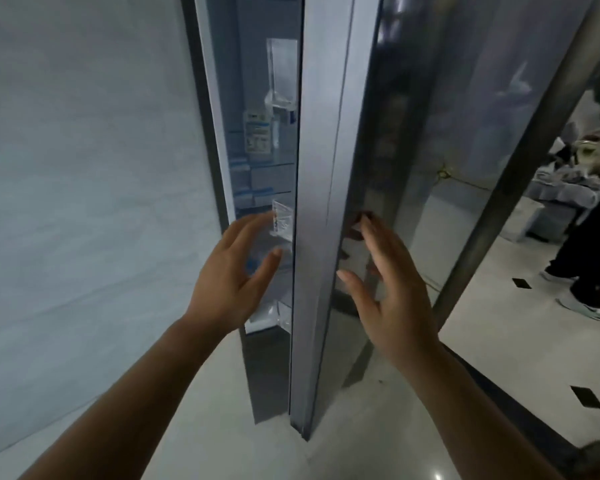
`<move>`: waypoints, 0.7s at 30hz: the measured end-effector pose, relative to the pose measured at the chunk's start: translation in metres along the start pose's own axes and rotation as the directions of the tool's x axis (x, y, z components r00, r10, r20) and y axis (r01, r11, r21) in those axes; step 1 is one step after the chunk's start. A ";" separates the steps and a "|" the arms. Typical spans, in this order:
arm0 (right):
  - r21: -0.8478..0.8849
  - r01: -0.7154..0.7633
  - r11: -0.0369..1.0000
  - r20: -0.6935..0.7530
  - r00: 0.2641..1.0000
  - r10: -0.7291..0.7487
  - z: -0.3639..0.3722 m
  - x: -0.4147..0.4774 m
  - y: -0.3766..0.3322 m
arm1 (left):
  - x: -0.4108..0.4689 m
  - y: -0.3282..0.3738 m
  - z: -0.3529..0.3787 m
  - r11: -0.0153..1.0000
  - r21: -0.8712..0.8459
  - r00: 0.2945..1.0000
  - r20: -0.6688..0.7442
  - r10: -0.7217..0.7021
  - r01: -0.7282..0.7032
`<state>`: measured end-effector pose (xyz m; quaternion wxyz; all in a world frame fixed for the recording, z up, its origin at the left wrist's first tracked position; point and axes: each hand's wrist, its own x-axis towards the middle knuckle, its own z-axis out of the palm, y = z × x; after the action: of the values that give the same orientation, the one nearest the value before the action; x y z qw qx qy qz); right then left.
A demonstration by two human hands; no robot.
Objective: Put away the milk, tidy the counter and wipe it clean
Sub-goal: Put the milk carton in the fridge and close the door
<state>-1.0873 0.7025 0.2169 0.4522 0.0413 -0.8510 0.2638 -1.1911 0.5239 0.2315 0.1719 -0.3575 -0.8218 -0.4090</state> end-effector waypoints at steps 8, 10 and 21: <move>-0.059 0.075 0.995 0.082 0.994 -0.070 0.083 0.060 0.024 | 0.050 -0.044 -0.014 0.996 -0.086 0.998 -0.046 -0.044 0.040; -0.094 0.080 0.992 0.057 0.996 -0.075 0.101 0.076 0.034 | 0.064 -0.057 -0.014 0.991 -0.107 0.995 -0.042 -0.087 0.082; -0.212 0.101 0.972 0.073 0.993 -0.088 0.184 0.134 0.072 | 0.124 -0.123 -0.013 0.981 -0.058 0.979 -0.083 -0.187 0.182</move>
<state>-1.3260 0.6969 0.2100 0.4390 0.0408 -0.8855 0.1467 -1.3658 0.5187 0.2435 0.1603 -0.2655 -0.8324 -0.4592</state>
